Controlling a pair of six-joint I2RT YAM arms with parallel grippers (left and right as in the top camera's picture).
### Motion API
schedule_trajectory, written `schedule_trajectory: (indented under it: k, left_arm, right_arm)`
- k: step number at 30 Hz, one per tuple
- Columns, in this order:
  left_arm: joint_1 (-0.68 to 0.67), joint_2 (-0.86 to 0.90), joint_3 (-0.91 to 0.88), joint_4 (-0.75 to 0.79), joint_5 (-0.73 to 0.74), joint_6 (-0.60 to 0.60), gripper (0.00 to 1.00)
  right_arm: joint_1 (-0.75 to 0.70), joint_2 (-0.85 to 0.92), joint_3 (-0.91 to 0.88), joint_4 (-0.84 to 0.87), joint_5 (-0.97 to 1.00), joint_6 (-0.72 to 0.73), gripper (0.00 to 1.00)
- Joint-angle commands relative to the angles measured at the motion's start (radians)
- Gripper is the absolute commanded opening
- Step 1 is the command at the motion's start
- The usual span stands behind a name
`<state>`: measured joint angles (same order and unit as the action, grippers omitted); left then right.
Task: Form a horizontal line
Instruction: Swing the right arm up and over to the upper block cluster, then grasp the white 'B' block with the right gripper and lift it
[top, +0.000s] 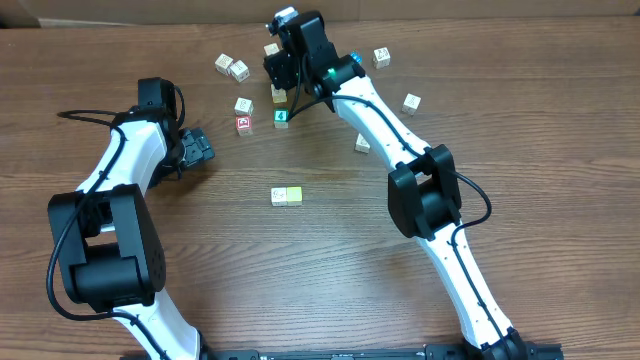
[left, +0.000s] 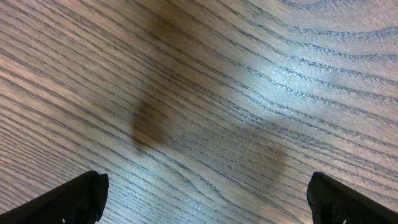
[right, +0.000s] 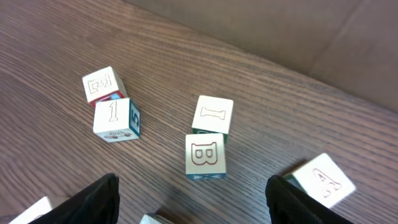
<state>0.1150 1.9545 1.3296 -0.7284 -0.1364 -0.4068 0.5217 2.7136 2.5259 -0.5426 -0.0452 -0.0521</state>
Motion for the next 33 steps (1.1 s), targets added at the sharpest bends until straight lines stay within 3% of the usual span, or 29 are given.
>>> schedule_trajectory:
  k: [1, 17, 24, 31, 33]
  left_arm:
    - [-0.003, 0.003, -0.001, 0.001, -0.013, 0.026, 1.00]
    - [-0.003, 0.003, -0.001, 0.001, -0.013, 0.026, 0.99]
    - [-0.003, 0.003, -0.001, 0.001, -0.013, 0.026, 1.00]
    - [-0.003, 0.003, -0.002, 0.001, -0.013, 0.026, 0.99]
    - [-0.003, 0.003, -0.001, 0.001, -0.013, 0.026, 1.00]
  right_arm:
    - [0.016, 0.030, -0.001, 0.031, 0.014, 0.000, 0.73]
    - [0.021, 0.141, -0.001, 0.193, 0.075, 0.000, 0.69]
    - [0.021, 0.154, -0.001, 0.217, 0.074, 0.000, 0.48]
    - [0.021, 0.148, 0.006, 0.220, 0.074, 0.001, 0.20]
    - [0.021, 0.140, 0.009, 0.219, 0.074, 0.001, 0.18]
